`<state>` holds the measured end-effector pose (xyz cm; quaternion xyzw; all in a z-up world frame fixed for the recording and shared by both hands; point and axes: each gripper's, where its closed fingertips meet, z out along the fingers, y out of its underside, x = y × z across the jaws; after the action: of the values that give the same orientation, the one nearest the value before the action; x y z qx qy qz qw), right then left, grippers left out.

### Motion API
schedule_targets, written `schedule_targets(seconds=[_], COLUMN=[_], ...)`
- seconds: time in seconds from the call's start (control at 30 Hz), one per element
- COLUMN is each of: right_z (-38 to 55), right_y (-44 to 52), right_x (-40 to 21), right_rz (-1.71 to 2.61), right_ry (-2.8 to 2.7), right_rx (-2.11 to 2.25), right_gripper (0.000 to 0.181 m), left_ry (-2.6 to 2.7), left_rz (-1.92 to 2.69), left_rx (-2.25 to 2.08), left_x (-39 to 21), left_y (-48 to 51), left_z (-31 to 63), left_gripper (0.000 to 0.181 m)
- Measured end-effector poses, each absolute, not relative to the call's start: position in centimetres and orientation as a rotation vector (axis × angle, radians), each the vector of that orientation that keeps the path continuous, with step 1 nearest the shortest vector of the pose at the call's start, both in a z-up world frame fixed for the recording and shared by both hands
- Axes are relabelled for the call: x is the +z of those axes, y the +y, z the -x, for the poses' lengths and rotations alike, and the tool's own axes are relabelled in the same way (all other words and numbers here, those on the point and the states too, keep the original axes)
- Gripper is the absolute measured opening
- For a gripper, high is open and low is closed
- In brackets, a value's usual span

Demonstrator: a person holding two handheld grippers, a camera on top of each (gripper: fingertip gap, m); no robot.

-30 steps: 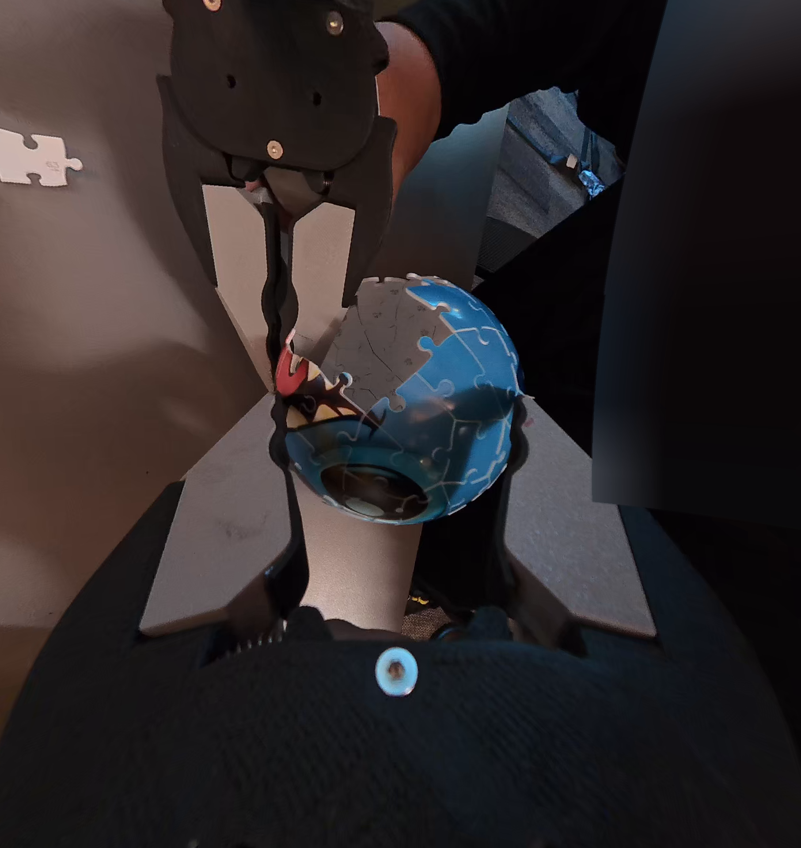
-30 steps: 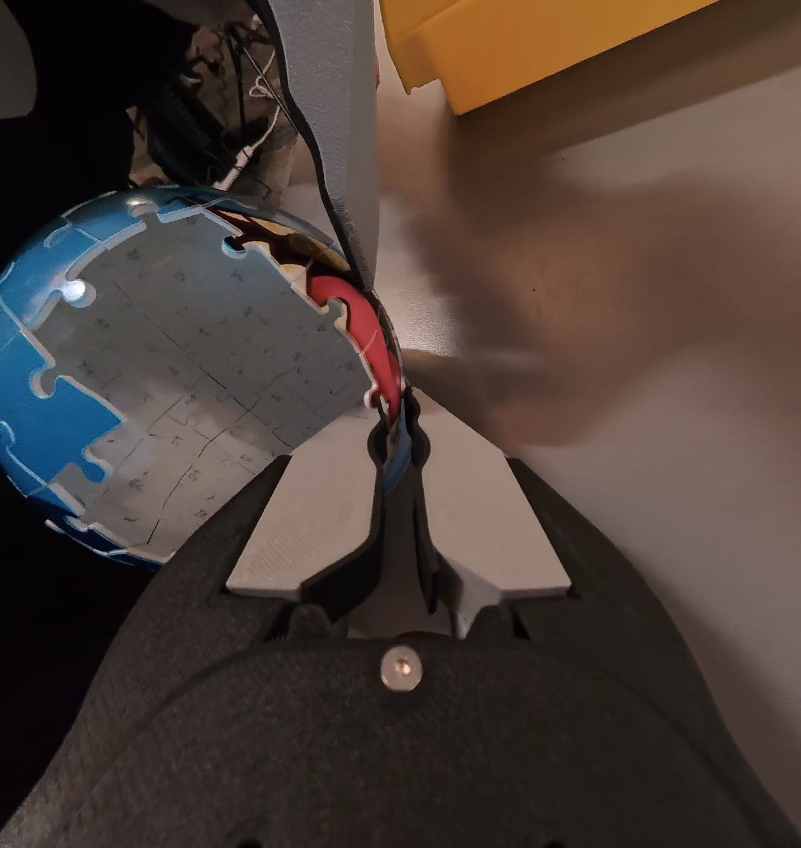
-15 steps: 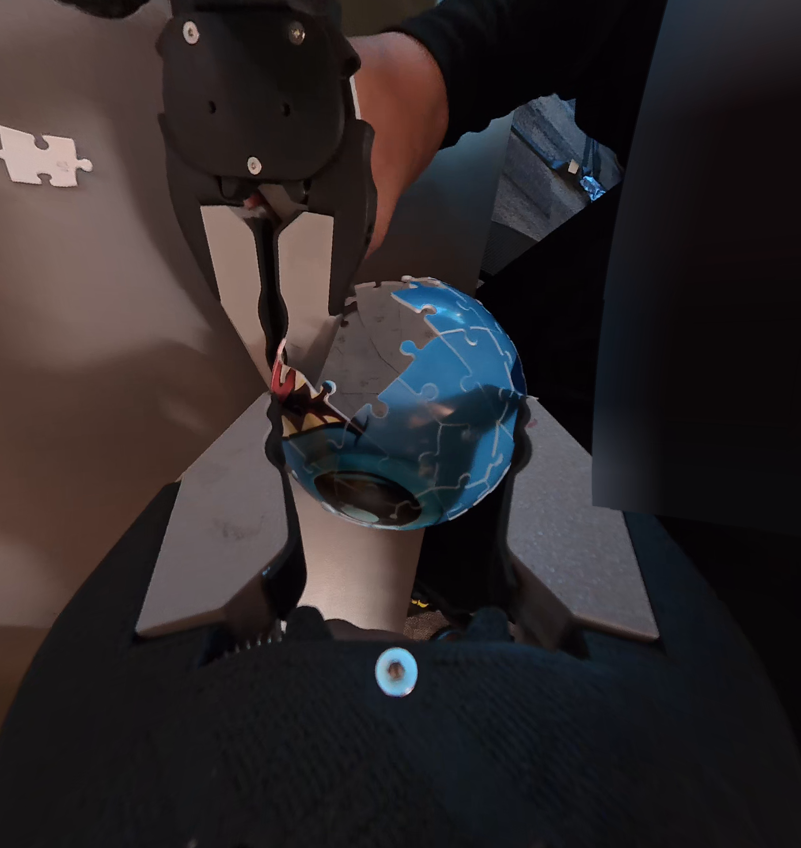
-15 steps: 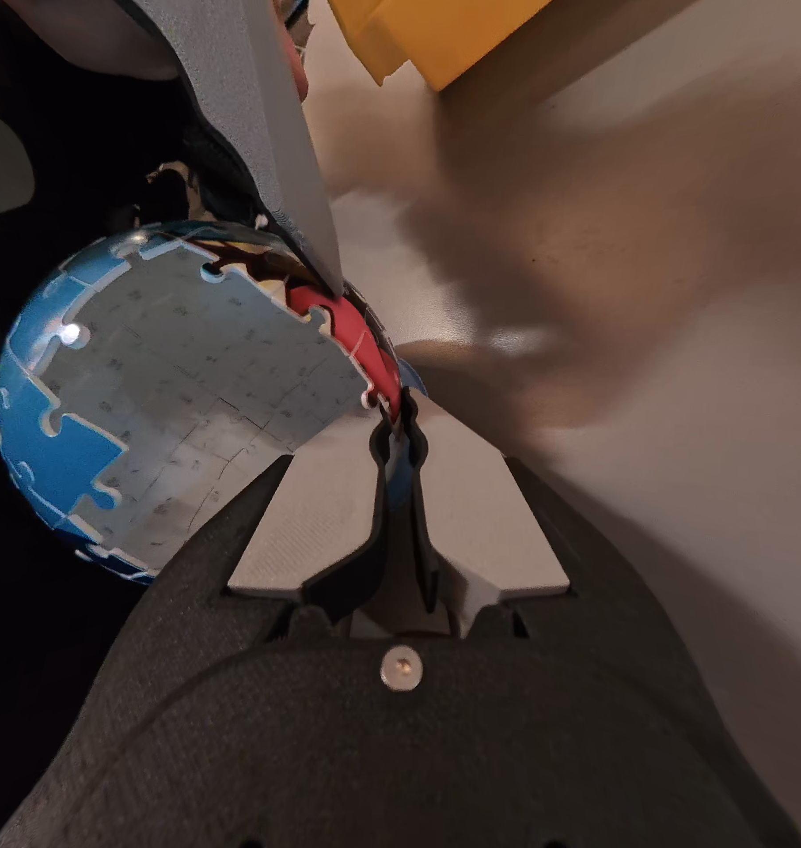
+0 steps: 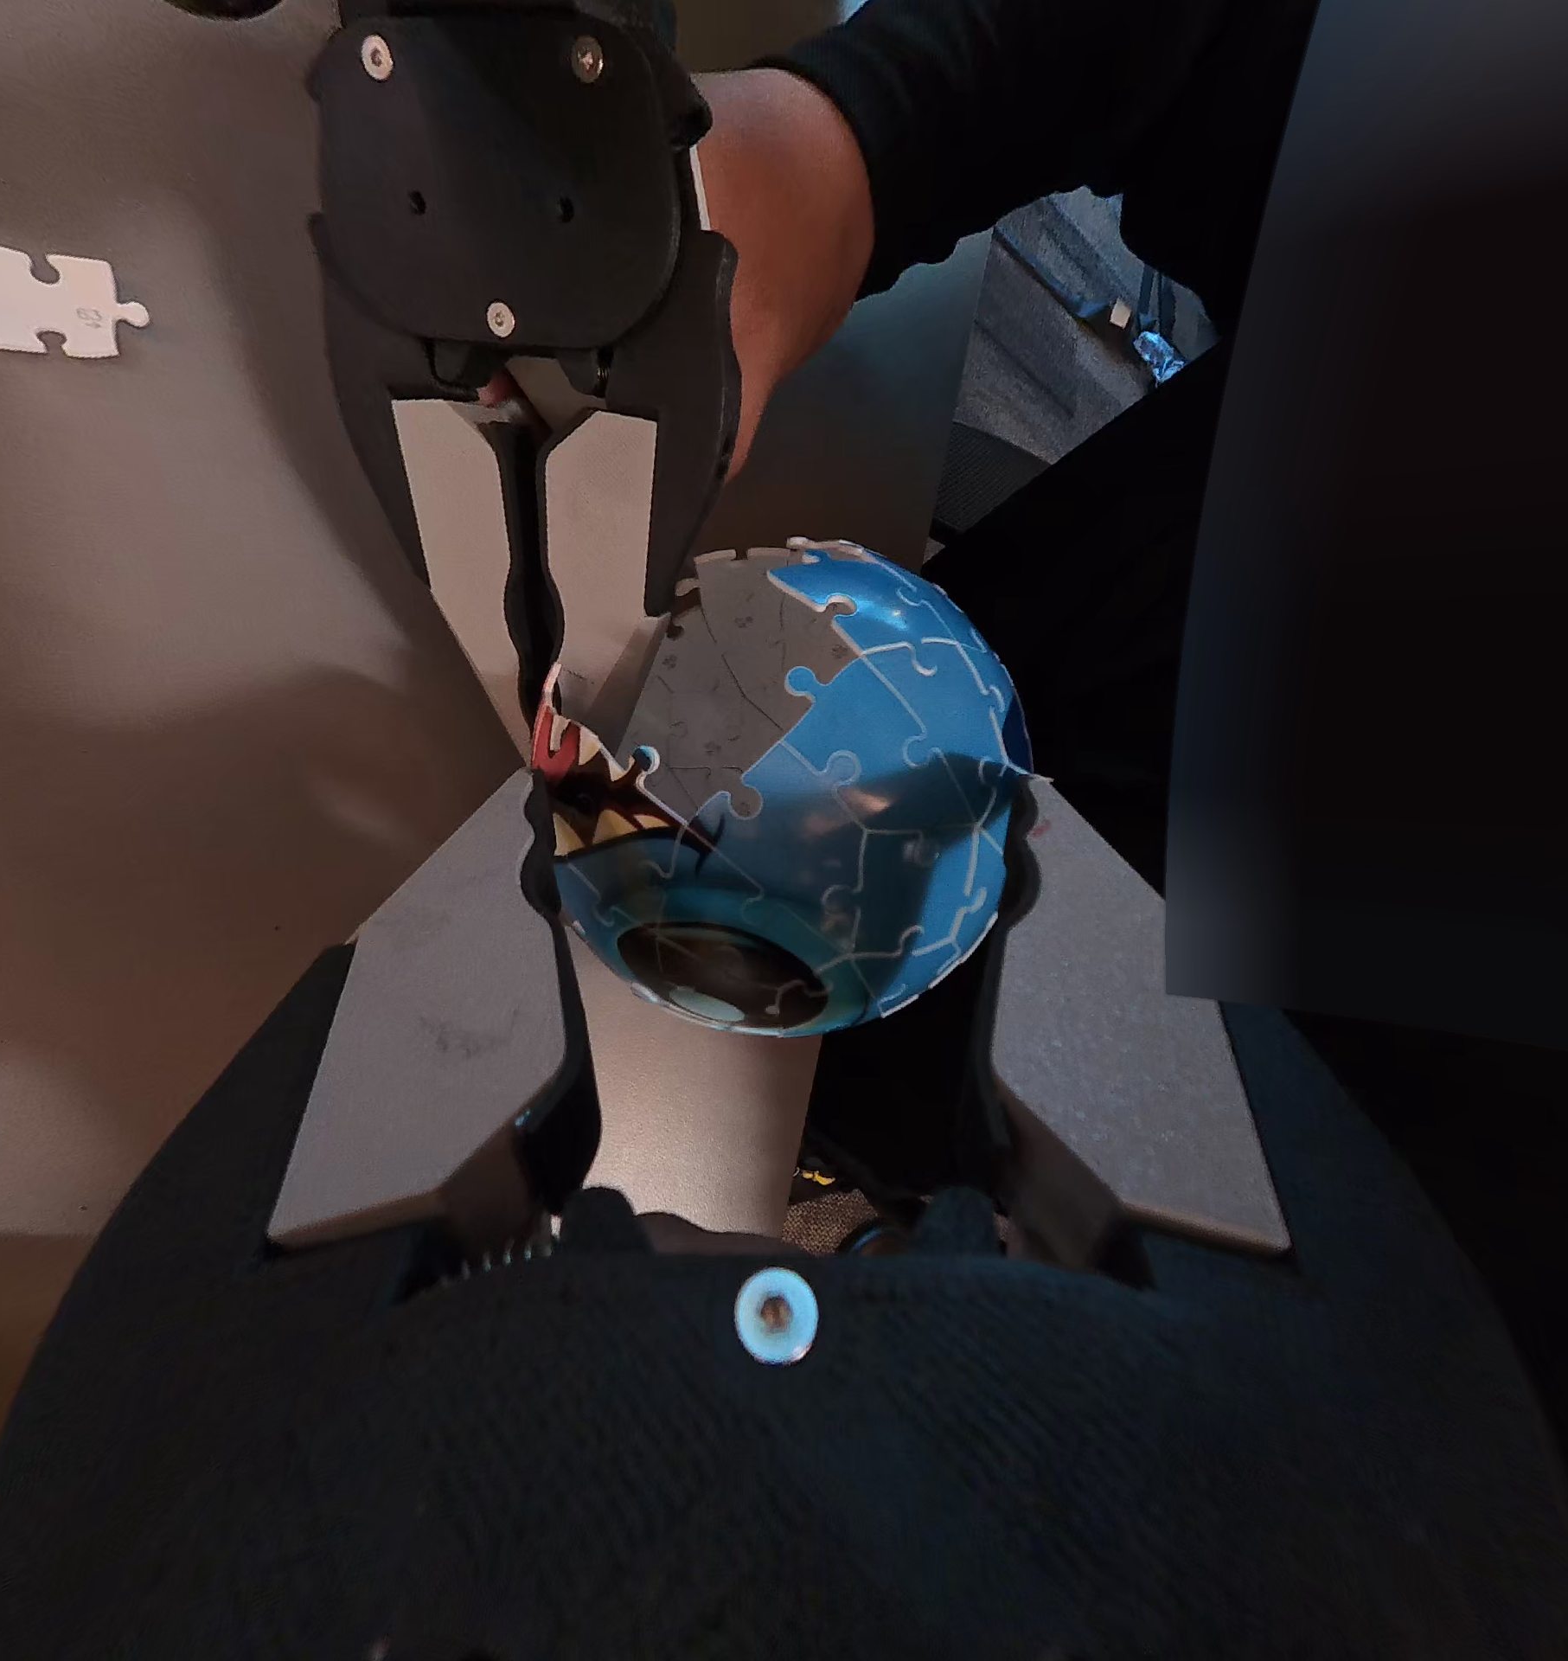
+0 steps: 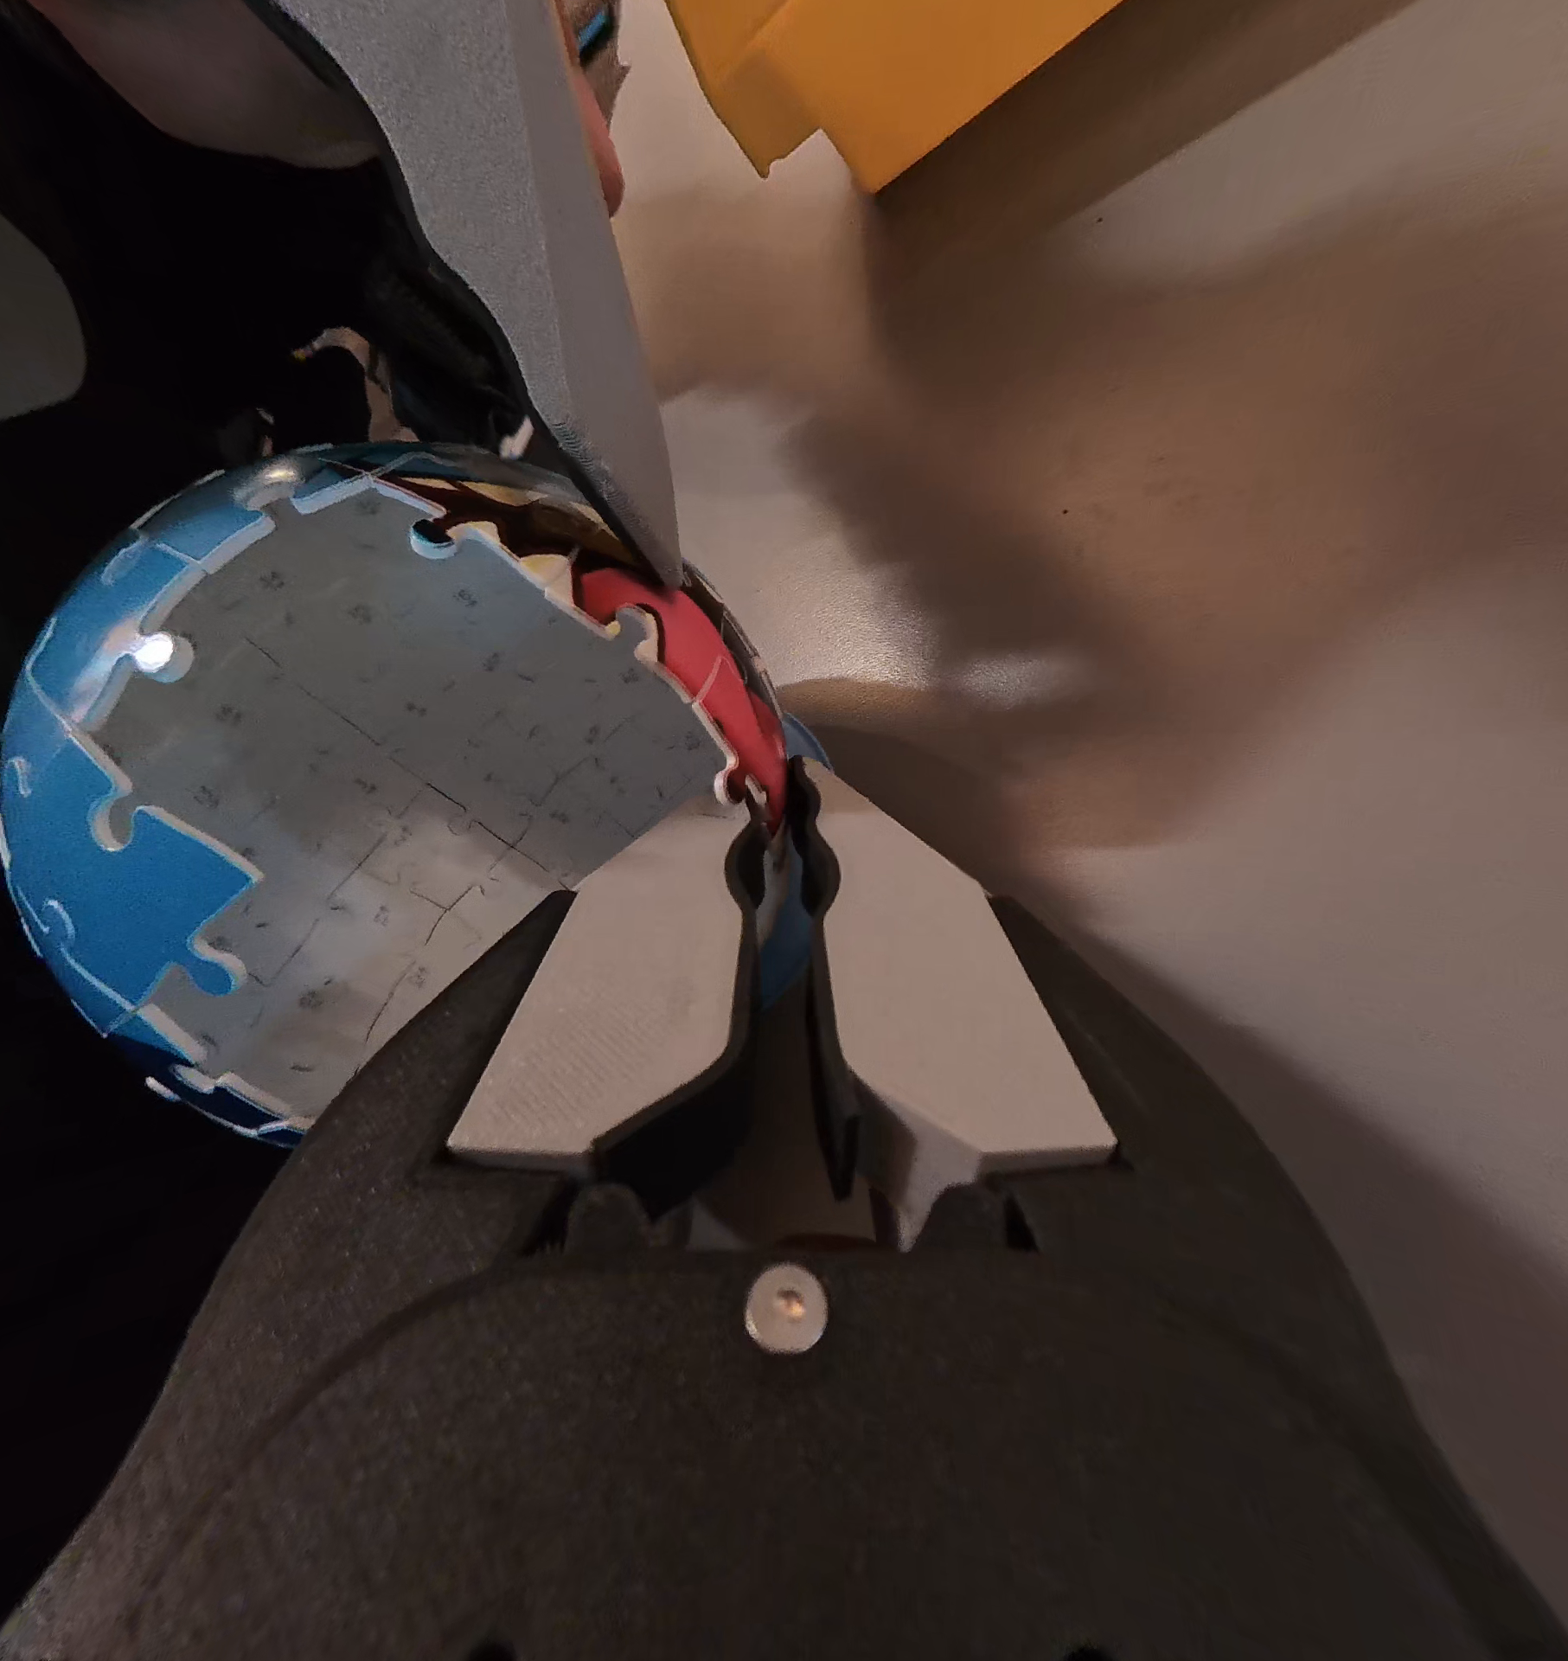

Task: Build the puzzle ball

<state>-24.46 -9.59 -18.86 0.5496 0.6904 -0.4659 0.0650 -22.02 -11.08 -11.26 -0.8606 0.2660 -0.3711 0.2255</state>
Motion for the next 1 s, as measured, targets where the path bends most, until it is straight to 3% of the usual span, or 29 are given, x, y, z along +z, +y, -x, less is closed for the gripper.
schedule_targets(seconds=[0.23, 0.4, 0.6, 1.0], right_z=[24.4, 23.6, 23.0, 22.8], right_y=[-9.6, -9.2, -9.2, -9.2], right_x=[-19.0, -19.4, -19.5, -19.4], right_rz=[-1.669, -1.649, -1.620, -1.576], right_ry=[2.079, 2.160, 2.187, 2.233], right_rx=[-1.378, -1.262, -1.152, -1.063], right_gripper=[0.001, 0.014, 0.002, 0.000], left_ry=[0.726, 0.729, 0.741, 0.728], left_rz=[2.372, 2.364, 2.368, 2.361], left_rx=[-1.023, -1.021, -1.016, -1.023], left_x=[-11.2, -11.0, -11.0, -10.7], left_y=[-11.0, -11.0, -11.0, -11.1], left_z=[22.1, 22.1, 21.9, 22.0], left_gripper=[0.098, 0.096, 0.097, 0.095])
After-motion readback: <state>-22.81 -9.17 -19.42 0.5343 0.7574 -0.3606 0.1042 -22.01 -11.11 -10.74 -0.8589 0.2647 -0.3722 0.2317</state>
